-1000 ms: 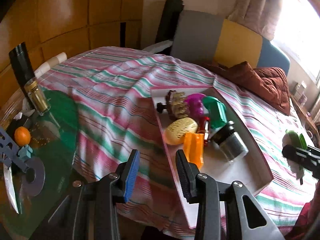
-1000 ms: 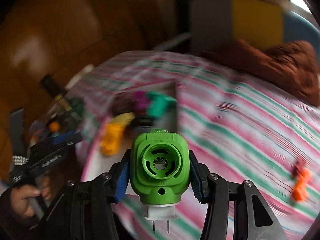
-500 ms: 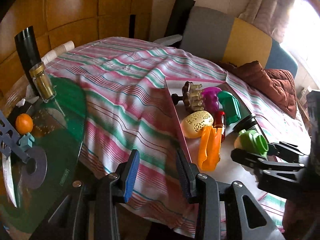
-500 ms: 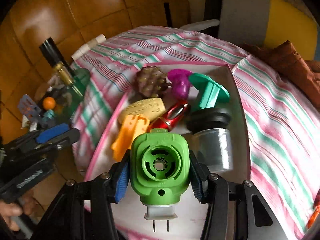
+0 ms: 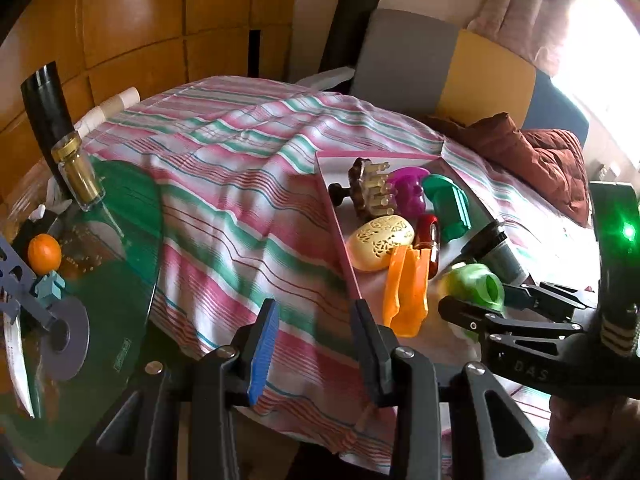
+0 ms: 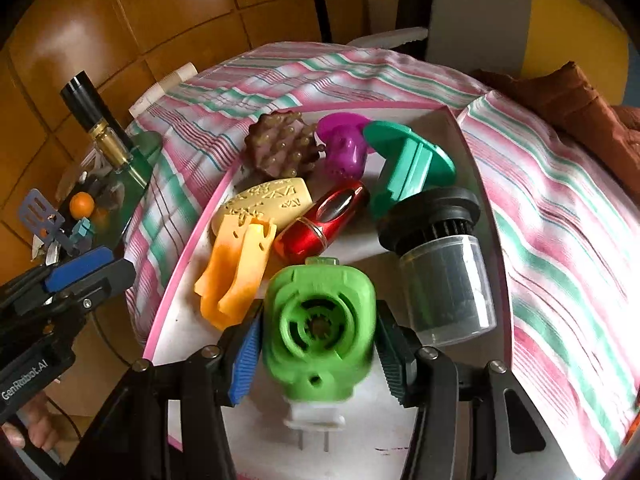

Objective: Organize rigid objects
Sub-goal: 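Carry the green device into the tray and open the right tool, then move both tools back toward the red and orange blocks on the bed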

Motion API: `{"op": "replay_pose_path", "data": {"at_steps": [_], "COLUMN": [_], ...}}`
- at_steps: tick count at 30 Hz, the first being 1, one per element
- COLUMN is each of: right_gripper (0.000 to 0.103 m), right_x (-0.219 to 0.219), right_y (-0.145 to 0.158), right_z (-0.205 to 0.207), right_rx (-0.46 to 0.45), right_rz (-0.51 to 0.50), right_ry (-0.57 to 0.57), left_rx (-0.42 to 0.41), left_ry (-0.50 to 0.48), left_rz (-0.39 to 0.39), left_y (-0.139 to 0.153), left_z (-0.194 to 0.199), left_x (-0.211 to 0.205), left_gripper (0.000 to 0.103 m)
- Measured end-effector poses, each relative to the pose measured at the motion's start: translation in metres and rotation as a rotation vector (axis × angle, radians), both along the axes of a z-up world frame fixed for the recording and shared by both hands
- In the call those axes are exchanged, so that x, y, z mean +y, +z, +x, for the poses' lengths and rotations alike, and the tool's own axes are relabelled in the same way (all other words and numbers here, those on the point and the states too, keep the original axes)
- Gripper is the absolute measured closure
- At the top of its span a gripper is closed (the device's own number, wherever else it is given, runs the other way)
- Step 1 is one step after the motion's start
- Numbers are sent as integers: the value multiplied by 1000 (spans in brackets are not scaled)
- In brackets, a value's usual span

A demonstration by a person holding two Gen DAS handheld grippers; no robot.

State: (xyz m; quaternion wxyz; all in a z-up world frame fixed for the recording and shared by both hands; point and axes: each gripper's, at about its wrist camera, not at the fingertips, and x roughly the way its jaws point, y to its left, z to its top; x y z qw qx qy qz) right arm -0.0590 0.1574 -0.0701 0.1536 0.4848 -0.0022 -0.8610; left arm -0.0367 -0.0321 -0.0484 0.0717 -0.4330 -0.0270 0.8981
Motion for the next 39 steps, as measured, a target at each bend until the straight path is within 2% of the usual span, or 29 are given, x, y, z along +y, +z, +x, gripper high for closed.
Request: {"op": "replay_pose_path", "data": {"at_steps": [4,13,20,26,32,39], "right_gripper": [35,31,27,24,23,22], "right_x": [0,3,24,38,53,82], "right_y": [11,40,63,69,73,79], "right_z": [7,36,63,74,83,90], "right_rx": [33,151,269,303,329,341], "right_rz": [-8,37,86,129,218,216], "right_ry": [4,-31,-143,-204,-251,-311], "left_rx": [16,65,100,114,140,168], "left_ry": [-5,-19,-11,-6,-20,-32], "left_rz": [-10,-46,-82,-86,-82,-125], "left_y": [6,22,34,40,48,54], "left_z": [2,10,17,20,22,27], "left_x": [2,13,25,37,53,72], "left_gripper": [66,63,63,63,62,62]}}
